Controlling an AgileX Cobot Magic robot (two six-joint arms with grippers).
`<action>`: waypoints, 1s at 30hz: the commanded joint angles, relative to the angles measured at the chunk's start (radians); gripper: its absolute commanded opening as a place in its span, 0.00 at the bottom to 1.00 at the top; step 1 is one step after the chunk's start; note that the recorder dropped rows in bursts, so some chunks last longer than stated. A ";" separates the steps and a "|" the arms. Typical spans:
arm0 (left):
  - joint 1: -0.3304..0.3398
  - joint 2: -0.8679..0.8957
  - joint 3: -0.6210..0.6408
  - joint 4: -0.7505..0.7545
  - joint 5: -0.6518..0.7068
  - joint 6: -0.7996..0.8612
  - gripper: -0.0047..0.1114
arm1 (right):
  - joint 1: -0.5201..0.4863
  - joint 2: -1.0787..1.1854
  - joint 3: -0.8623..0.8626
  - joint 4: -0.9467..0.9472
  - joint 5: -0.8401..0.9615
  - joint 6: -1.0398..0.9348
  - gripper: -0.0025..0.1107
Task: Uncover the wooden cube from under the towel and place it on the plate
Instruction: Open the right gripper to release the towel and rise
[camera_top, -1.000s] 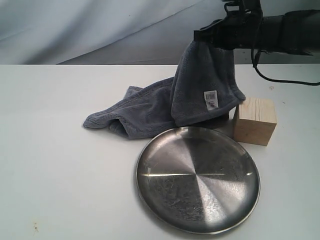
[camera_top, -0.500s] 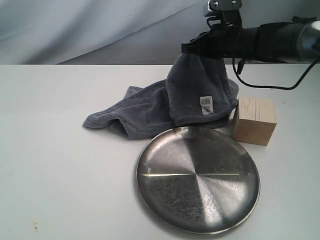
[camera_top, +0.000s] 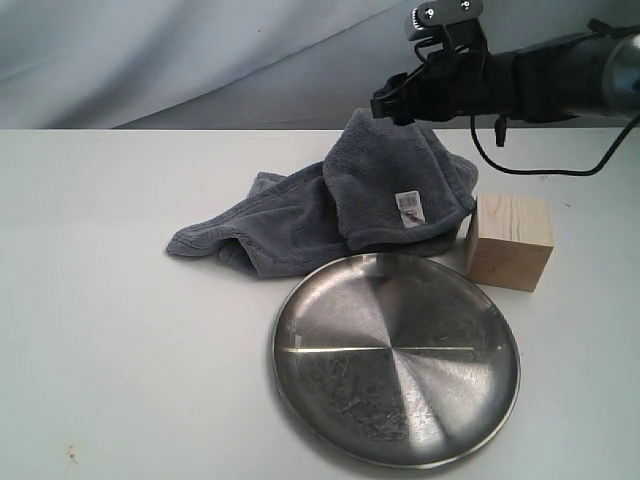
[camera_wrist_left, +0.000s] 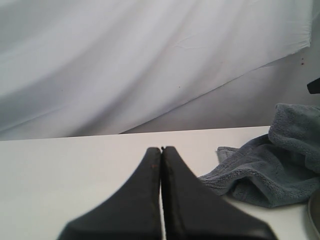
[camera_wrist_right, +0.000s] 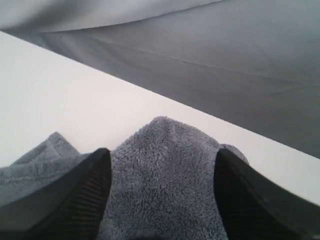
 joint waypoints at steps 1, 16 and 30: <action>0.002 -0.004 0.004 -0.002 -0.011 -0.002 0.04 | 0.003 -0.056 -0.005 -0.110 0.038 0.041 0.49; 0.002 -0.004 0.004 -0.002 -0.011 -0.002 0.04 | 0.001 -0.257 -0.005 -1.205 0.318 0.982 0.28; 0.002 -0.004 0.004 -0.002 -0.011 -0.002 0.04 | 0.001 -0.277 -0.005 -1.537 0.756 1.640 0.28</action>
